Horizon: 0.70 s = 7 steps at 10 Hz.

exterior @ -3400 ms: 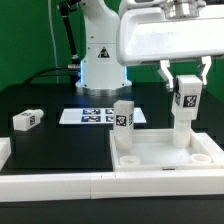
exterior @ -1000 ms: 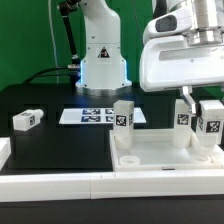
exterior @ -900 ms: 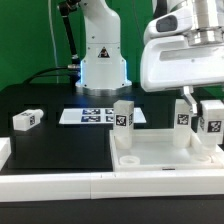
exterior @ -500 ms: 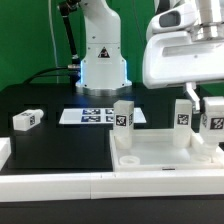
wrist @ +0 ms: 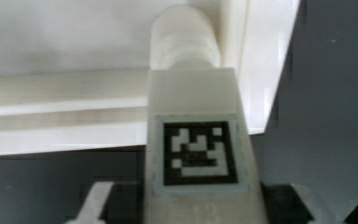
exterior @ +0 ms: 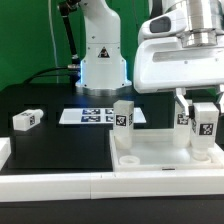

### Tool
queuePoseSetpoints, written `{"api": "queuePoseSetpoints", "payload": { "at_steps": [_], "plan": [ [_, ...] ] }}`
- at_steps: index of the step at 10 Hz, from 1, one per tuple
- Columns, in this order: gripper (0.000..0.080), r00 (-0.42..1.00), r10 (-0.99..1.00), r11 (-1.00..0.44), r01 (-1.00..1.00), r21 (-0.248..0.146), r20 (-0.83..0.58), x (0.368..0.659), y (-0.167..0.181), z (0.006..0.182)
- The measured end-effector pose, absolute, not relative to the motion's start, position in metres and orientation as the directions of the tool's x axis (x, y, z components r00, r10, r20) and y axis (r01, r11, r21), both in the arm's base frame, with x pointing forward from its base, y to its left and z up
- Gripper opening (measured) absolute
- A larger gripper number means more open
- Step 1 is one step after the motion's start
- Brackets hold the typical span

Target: Assemble square table

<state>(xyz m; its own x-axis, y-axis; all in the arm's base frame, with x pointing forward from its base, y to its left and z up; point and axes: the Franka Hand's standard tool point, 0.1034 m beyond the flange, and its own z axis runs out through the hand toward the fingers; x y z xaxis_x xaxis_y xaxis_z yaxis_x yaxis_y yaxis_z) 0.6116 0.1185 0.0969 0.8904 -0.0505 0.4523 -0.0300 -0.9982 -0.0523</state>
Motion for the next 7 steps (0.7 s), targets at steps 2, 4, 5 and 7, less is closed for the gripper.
{"api": "queuePoseSetpoints", "payload": {
  "at_steps": [2,4,5,7],
  "plan": [
    [0.029,0.888,-0.051,-0.998,-0.031,-0.052,0.457,0.612,0.119,0.097],
    [0.029,0.883,-0.048,-0.998,-0.027,-0.05,0.468,0.613,0.121,0.096],
    [0.029,0.885,-0.046,-0.999,-0.027,-0.047,0.464,0.612,0.12,0.093],
    [0.029,0.883,-0.042,-0.999,-0.026,-0.04,0.468,0.61,0.121,0.085]
  ]
}}
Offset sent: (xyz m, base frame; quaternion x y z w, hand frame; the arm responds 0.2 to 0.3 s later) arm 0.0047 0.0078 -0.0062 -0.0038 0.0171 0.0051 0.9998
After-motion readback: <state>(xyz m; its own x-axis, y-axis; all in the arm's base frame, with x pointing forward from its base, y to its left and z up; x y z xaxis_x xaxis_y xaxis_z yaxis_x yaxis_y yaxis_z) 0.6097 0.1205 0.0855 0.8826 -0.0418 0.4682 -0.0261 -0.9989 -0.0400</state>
